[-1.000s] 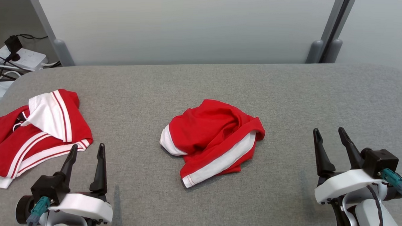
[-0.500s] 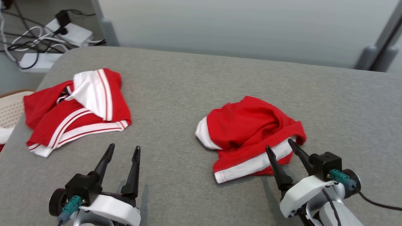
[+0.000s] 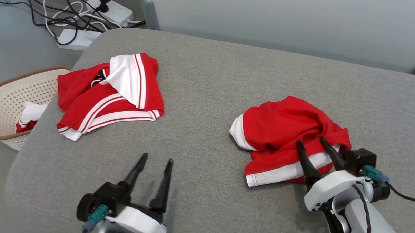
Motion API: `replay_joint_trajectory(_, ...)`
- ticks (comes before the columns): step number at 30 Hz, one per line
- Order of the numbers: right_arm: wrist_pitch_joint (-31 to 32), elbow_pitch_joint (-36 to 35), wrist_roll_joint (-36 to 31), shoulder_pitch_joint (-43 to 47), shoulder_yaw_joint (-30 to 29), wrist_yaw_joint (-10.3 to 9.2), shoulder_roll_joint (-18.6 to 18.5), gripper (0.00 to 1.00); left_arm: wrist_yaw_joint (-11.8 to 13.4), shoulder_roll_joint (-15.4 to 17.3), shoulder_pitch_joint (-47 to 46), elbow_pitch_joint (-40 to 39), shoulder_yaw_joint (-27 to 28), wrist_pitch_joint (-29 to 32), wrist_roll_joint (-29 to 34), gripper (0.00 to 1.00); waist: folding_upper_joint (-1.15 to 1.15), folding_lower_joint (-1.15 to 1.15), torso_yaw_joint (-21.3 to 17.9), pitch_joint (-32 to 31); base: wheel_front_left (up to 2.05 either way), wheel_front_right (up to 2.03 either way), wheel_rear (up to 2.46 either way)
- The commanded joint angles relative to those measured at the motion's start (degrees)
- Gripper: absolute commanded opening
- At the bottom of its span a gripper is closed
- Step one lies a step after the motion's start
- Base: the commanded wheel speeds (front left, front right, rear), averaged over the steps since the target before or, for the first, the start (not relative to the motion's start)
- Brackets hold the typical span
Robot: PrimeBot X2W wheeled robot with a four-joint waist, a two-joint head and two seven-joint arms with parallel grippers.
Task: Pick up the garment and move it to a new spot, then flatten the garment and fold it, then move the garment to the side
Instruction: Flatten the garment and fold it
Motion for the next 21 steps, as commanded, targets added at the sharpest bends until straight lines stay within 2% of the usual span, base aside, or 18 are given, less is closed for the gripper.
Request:
replay_joint_trajectory(1, -0.8, -2.0, 0.3, -0.6, 0.5, 0.24, -0.3, 1.00, -0.8, 0.2, -2.7, -0.9, 0.4, -0.3, -1.2, 1.00, 0.00, 0.00, -0.9, 0.3, 0.00, 0.00, 0.00)
replay_joint_trajectory(4, -0.8, -2.4, 0.1, -0.7, 0.2, 0.24, -0.4, 1.00, -1.9, 0.2, -2.8, 0.9, -2.3, -0.3, -3.6, 1.00, 0.00, 0.00, -2.0, 0.4, 0.00, 0.00, 0.00)
replay_joint_trajectory(7, -0.8, -3.1, 0.0, -1.2, 0.4, 0.24, -0.3, 1.00, -3.1, 0.2, -3.5, 5.2, -8.1, -0.3, -8.9, 1.00, 0.00, 0.00, -3.9, 0.8, 0.00, 0.00, 0.00)
replay_joint_trajectory(10, -0.8, -3.7, 0.1, -1.7, 0.8, 0.24, -0.2, 1.00, -3.4, 0.2, -5.4, 8.4, -13.6, -0.3, -14.2, 1.00, 0.00, 0.00, -5.7, 1.1, 0.00, 0.00, 0.00)
replay_joint_trajectory(14, -0.8, -4.3, 0.0, -2.2, 1.5, 0.24, -0.2, 1.00, -3.5, 0.2, -8.7, 11.0, -19.9, -0.3, -18.3, 1.00, 0.00, 0.00, -8.0, 1.5, 0.00, 0.00, 0.00)
replay_joint_trajectory(18, -0.8, -5.3, -0.2, -2.5, 1.7, 0.24, -0.1, 1.00, -3.5, 0.2, -10.9, 14.2, -22.9, -0.3, -22.1, 1.00, 0.00, 0.00, -10.2, 1.7, 0.00, 0.00, 0.00)
replay_joint_trajectory(21, -0.8, -6.1, -0.3, -2.6, 1.9, 0.24, -0.2, 1.00, -3.5, 0.2, -12.0, 17.7, -23.0, -0.3, -25.7, 1.00, 0.00, 0.00, -12.2, 1.9, 0.00, 0.00, 0.00)
